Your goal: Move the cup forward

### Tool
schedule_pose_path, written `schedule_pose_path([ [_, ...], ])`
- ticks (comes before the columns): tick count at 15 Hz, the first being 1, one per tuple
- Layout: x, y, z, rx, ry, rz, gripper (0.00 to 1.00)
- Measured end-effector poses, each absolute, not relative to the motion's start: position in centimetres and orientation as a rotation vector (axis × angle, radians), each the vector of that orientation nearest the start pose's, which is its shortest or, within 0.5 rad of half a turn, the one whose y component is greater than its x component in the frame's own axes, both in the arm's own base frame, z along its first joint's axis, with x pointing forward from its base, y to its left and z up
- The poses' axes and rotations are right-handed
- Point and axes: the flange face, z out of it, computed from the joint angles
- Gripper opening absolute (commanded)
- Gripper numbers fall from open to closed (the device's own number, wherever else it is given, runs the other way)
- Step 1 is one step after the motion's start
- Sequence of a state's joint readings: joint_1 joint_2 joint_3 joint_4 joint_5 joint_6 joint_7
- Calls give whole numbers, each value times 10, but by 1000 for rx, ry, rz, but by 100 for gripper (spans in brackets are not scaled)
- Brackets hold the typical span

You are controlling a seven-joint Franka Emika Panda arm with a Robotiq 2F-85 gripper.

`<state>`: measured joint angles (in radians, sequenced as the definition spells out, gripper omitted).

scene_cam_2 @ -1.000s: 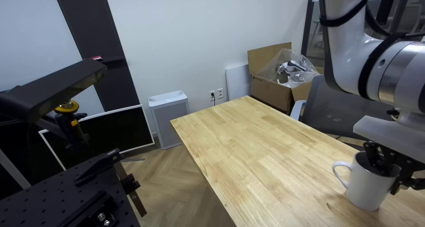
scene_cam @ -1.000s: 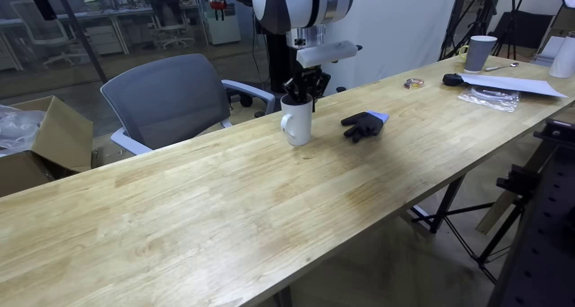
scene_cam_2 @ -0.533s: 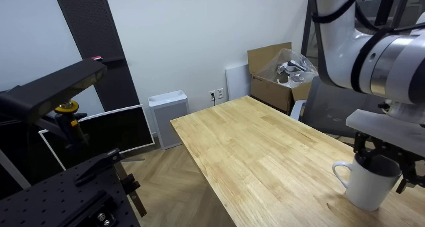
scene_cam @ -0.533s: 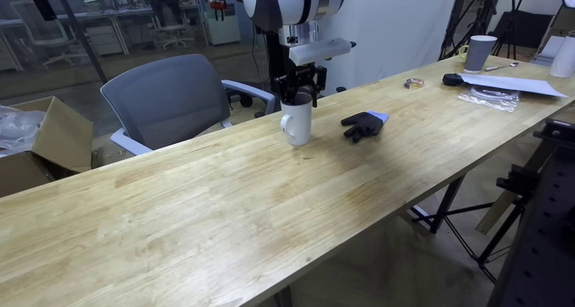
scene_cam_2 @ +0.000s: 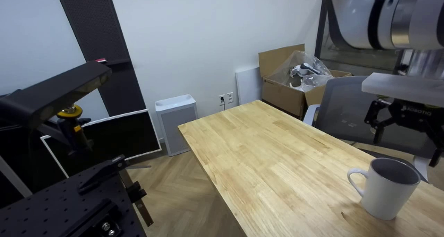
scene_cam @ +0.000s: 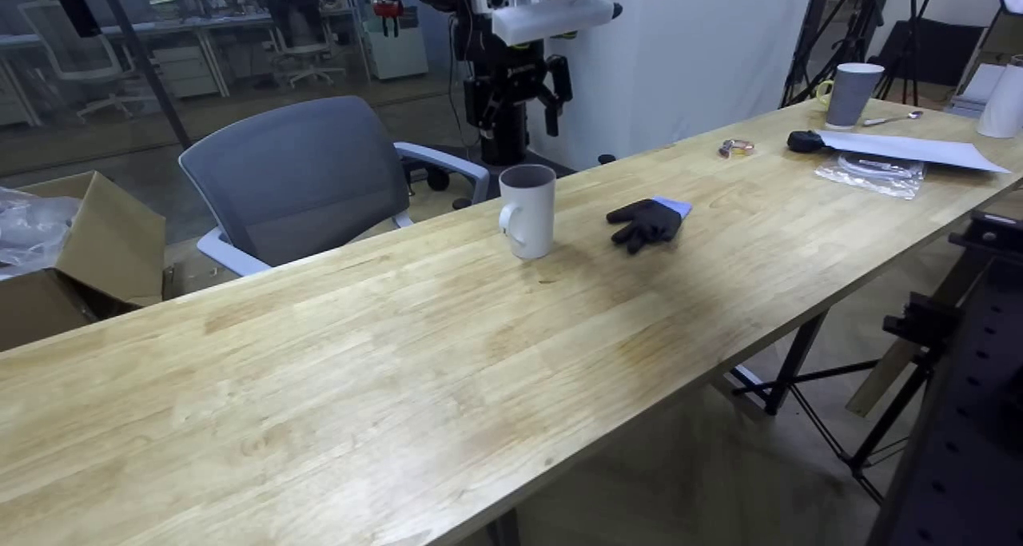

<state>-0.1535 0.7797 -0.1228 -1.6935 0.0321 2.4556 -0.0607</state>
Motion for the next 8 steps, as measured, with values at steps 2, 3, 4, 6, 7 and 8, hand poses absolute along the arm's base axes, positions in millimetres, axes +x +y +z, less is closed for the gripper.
schedule_pose_path([
  [2, 646, -171, 165, -3193, 312, 22, 100],
  [3, 645, -169, 175, -3194, 305, 16, 100],
  [4, 643, -167, 183, -3195, 298, 10, 100],
  [6, 642, -166, 188, -3194, 295, 3, 100],
  [7, 642, -166, 185, -3193, 295, 8, 100],
  [8, 641, -166, 182, -3193, 296, 13, 100],
])
